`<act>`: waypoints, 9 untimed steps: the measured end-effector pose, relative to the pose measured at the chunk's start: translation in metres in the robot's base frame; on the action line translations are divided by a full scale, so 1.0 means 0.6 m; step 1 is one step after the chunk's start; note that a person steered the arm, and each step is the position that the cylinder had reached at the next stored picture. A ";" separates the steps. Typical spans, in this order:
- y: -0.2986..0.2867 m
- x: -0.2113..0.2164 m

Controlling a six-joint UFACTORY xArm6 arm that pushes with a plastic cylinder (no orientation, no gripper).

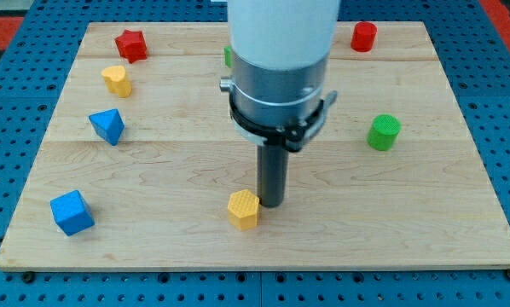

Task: Push green star downwards

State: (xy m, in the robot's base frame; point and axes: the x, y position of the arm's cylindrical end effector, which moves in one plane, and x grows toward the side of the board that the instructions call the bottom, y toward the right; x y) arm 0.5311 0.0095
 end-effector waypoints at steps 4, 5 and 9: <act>-0.109 -0.378; -0.169 -0.425; -0.013 -0.433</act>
State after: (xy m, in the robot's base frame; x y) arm 0.2714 0.0017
